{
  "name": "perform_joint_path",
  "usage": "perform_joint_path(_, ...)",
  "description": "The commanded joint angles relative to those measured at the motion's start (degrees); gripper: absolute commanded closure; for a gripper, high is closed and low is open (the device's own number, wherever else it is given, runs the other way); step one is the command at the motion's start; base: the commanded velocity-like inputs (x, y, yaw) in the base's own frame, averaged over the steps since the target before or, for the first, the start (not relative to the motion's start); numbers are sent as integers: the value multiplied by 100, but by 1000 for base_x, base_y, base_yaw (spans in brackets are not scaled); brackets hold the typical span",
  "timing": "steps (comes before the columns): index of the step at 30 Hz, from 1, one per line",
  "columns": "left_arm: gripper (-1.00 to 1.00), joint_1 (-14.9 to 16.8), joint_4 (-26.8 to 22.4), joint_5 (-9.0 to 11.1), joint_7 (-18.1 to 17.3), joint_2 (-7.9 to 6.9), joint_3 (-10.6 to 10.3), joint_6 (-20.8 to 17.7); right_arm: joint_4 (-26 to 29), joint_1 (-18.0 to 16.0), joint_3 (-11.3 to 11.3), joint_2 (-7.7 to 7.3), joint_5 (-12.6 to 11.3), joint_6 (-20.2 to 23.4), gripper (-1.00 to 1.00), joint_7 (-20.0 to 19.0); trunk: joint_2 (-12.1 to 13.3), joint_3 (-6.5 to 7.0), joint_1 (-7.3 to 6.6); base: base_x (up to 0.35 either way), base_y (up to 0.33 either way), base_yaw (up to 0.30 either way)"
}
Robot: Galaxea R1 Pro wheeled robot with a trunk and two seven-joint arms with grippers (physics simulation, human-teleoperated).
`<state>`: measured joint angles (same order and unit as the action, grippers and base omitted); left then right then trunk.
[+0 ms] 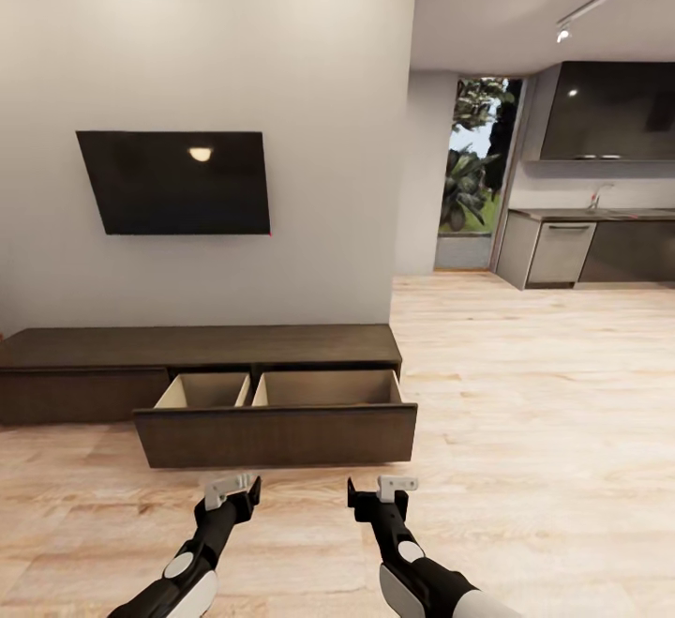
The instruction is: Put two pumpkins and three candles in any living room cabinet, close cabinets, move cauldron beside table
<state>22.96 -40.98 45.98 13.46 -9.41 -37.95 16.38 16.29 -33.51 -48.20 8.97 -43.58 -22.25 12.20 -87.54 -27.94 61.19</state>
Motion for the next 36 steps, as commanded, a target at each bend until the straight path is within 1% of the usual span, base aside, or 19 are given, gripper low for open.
perform_joint_path(1,-100,8,-3,42,42,-34,-48,37,13,-7,-49,-1,-33,-21,-100,37,-45,-25,22,0,0,0)
perform_joint_path(5,-100,7,-2,36,36,-67,-54,40,282,-7,-55,2,-29,-24,-100,54,-206,-97,110,0,0,0)
perform_joint_path(6,-100,7,-2,35,35,-77,-59,41,516,-7,-56,5,-33,-23,-100,67,-246,-115,132,0,0,0)
perform_joint_path(9,-100,7,-10,34,35,-84,-74,45,878,-7,-52,7,-35,-19,-100,76,-366,-168,198,0,0,0)
perform_joint_path(12,-100,7,-14,8,38,-87,-107,132,1110,-7,-50,8,-36,-20,-100,85,-486,-222,264,0,0,0)
perform_joint_path(18,-100,-1,-16,-101,42,-82,-124,356,1169,-7,-51,8,-45,-17,-100,121,-727,-330,396,0,0,0)
perform_joint_path(25,-100,-9,-60,-114,60,-89,-118,382,1122,-7,-57,8,-69,-3,-100,119,-1008,-456,550,0,0,0)
perform_joint_path(36,-100,-39,-209,-116,111,-122,-49,384,1096,-7,-53,8,-63,26,-100,75,-1449,-653,791,0,0,0)
